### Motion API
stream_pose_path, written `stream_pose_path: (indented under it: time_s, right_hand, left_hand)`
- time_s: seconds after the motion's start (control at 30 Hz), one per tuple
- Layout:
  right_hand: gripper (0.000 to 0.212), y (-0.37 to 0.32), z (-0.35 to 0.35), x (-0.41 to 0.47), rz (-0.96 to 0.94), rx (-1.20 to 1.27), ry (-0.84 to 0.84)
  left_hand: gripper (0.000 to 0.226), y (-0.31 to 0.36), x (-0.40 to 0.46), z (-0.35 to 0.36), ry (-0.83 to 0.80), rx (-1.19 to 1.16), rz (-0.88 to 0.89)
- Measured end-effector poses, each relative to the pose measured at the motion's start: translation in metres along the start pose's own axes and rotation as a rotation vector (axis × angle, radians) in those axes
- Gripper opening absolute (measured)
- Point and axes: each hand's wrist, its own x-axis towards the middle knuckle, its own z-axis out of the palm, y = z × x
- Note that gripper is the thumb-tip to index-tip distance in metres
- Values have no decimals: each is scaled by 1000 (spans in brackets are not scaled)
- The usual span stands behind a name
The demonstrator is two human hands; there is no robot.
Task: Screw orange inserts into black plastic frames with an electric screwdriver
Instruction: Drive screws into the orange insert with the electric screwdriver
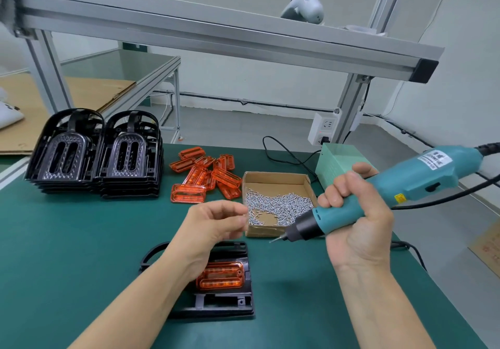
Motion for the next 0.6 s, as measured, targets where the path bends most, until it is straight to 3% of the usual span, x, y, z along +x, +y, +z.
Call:
stream_pose_path:
  time_s: [0.2, 0.6]
  right_hand:
    - [4, 3, 25, -9, -20, 109, -80]
    - [4, 3, 35, -20, -3, 114, -141]
  left_hand:
    - [19, 4, -35, -5, -48, -113, 38]
    - [23, 2, -54, -4, -28, -52, 95]
